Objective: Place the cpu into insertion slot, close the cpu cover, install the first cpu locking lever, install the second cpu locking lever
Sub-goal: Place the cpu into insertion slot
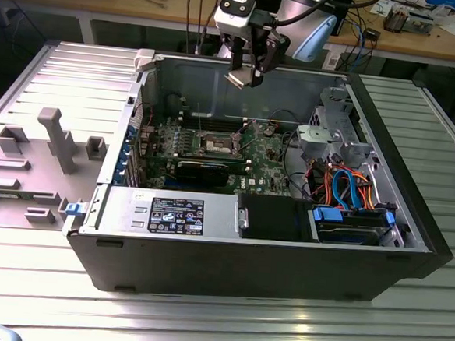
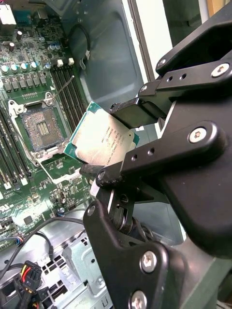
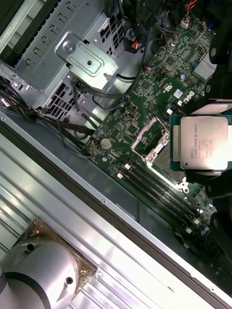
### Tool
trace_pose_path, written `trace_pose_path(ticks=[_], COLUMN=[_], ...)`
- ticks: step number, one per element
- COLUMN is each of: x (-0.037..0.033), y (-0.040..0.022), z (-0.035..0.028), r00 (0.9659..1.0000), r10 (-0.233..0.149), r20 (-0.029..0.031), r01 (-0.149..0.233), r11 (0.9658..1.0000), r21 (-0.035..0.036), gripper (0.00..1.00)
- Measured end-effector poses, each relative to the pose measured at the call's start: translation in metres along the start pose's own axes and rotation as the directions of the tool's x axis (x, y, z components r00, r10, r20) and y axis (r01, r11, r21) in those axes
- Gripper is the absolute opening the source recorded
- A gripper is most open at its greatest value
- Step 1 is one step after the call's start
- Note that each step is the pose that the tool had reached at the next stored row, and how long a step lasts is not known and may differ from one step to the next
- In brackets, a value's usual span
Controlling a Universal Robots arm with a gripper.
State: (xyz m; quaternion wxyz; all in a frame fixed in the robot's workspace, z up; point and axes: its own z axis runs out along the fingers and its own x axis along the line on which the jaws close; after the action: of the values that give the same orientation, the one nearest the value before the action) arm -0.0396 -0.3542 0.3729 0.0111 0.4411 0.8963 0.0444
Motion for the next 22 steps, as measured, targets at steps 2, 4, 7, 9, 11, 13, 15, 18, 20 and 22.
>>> trace_pose_path(ticks=[2,4,7,9,11,13,15,18,20,22], x=[0.0000,0.0000,0.0000,0.0000,0.0000,0.0000,0.0000,0.0000,0.0000,0.0001], y=[0.0000,0.0000,0.0000,0.0000,0.0000,0.0000,0.0000,0.0000,0.0000,-0.0002], z=[0.0000,0.0000,0.0000,0.0000,0.0000,0.0000,0.0000,0.0000,0.0000,0.0000], r00=[0.9998,0.9993,0.9977,0.9961,0.9949,0.9947,0.9947,0.9947,0.9947,0.9946], r10=[0.018,0.037,0.067,0.088,0.101,0.102,0.102,0.102,0.102,0.103], r20=[0.0017,0.0033,0.0060,0.0078,0.0089,0.0091,0.0091,0.0091,0.0091,0.0092], r01=[-0.018,-0.037,-0.067,-0.088,-0.101,-0.102,-0.102,-0.102,-0.102,-0.103], r11=[0.9998,0.9993,0.9978,0.9961,0.9949,0.9948,0.9948,0.9948,0.9947,0.9946], r21=[-0.0003,-0.0008,-0.0015,-0.0020,-0.0024,-0.0024,-0.0024,-0.0024,-0.0024,-0.0025], gripper=[0.54,0.54,0.54,0.54,0.54,0.54,0.54,0.54,0.54,0.54])
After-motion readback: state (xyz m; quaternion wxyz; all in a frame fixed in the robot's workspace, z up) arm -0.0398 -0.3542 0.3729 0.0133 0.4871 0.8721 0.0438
